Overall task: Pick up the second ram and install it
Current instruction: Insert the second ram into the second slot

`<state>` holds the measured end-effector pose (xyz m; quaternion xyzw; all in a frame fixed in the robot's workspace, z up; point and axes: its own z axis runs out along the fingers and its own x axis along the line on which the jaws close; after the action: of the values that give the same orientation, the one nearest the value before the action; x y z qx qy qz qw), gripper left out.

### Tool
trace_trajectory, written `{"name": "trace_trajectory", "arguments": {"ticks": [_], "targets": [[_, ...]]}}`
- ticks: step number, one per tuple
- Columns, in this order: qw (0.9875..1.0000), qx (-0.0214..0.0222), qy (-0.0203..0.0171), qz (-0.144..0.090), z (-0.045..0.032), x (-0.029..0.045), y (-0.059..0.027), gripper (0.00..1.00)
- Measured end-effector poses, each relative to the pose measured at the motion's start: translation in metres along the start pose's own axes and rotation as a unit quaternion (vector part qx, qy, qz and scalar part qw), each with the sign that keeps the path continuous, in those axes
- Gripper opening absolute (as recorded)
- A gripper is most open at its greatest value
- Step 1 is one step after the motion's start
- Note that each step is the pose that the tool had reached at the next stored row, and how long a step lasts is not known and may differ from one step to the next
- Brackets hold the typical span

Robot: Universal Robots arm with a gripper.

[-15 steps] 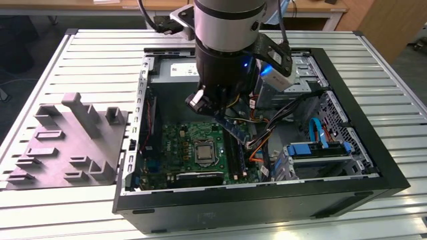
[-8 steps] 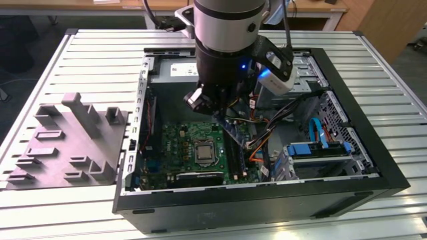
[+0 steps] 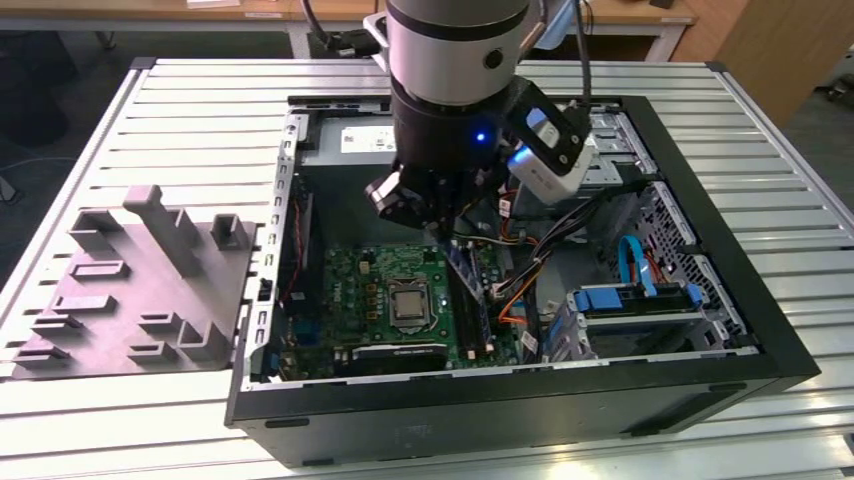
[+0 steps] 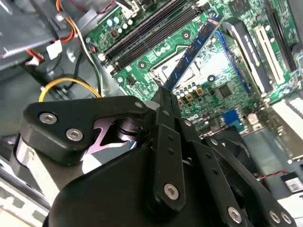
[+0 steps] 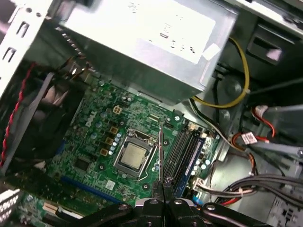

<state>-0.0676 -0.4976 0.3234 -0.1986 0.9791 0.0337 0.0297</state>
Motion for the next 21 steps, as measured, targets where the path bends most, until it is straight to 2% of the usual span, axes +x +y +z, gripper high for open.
{"name": "trace_trajectory", "arguments": {"ticks": [5,8,10,15,18,21], "targets": [[0.9990,0.0033,-0.0025,0.046,0.0005,0.0001,0.0000,0.12],[0.9974,0.0052,-0.0039,0.072,0.0008,0.0001,0.0000,0.12],[0.9958,0.0065,-0.0050,0.091,0.0011,0.0001,0.0000,0.12],[0.9907,0.0098,-0.0074,0.135,0.0016,0.0001,-0.0001,0.12],[0.9866,0.0117,-0.0088,0.163,0.0019,0.0001,-0.0001,0.12],[0.9818,0.0136,-0.0103,0.189,0.0022,0.0002,-0.0001,0.12]]}}
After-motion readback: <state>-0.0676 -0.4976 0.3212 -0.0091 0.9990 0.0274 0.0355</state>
